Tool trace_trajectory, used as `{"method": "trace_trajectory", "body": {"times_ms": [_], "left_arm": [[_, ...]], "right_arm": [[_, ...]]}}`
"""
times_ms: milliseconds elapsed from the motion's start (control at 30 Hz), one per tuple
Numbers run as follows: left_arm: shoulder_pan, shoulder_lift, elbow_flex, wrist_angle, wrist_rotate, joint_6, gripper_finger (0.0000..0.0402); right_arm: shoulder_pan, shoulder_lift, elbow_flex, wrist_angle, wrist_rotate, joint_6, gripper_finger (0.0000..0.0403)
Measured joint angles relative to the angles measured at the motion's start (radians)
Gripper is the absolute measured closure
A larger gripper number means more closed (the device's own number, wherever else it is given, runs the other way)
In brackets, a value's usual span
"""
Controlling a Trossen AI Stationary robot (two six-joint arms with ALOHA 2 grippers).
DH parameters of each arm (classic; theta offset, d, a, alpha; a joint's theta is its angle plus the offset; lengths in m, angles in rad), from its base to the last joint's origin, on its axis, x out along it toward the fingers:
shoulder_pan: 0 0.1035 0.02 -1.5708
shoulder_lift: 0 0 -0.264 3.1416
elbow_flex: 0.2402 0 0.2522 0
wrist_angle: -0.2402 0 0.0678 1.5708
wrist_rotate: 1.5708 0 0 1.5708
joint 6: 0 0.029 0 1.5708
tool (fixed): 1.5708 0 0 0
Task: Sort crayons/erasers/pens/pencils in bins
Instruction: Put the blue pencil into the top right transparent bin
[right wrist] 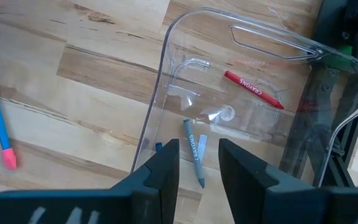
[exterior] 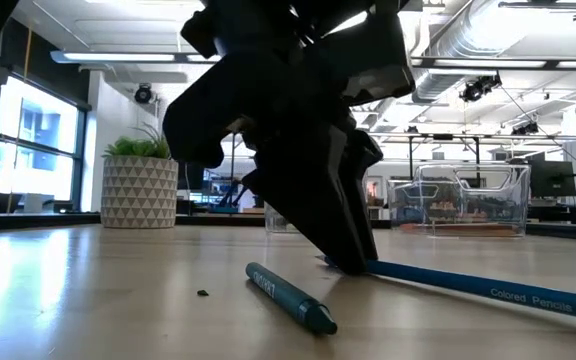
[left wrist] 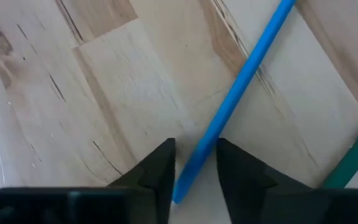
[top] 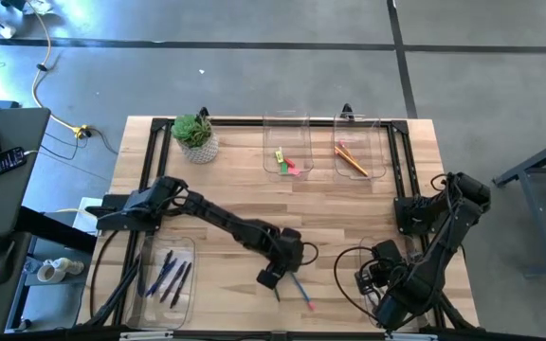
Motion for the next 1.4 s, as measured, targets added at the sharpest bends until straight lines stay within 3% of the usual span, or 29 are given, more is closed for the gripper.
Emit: {"method": "trace_trajectory", "body": {"times_ms": [333,667,1067,1400], "left_arm": [[-0.038,0.001,-0.002,-0.004,-0.062,0.018,0.0395],[-0.037,-0.003,-0.002,-0.01,-0.052,-0.041,0.0399],[0.001,-0.007,-0.004,-0.013,0.09,-0.114,0.0401],[0.04,-0.023,-0.008,-0.033,0.143,-0.149,0.0401]], "right_arm": [[0.0,0.0,0.0,0.0,0.002,0.007,0.03],[0.0,-0.023,0.0,0.0,0.018,0.003,0.03],[0.0,-0.141,0.0,0.0,0.247,-0.127,0.03],[0.0,-0.23,0.0,0.0,0.377,-0.261,0.03]]}}
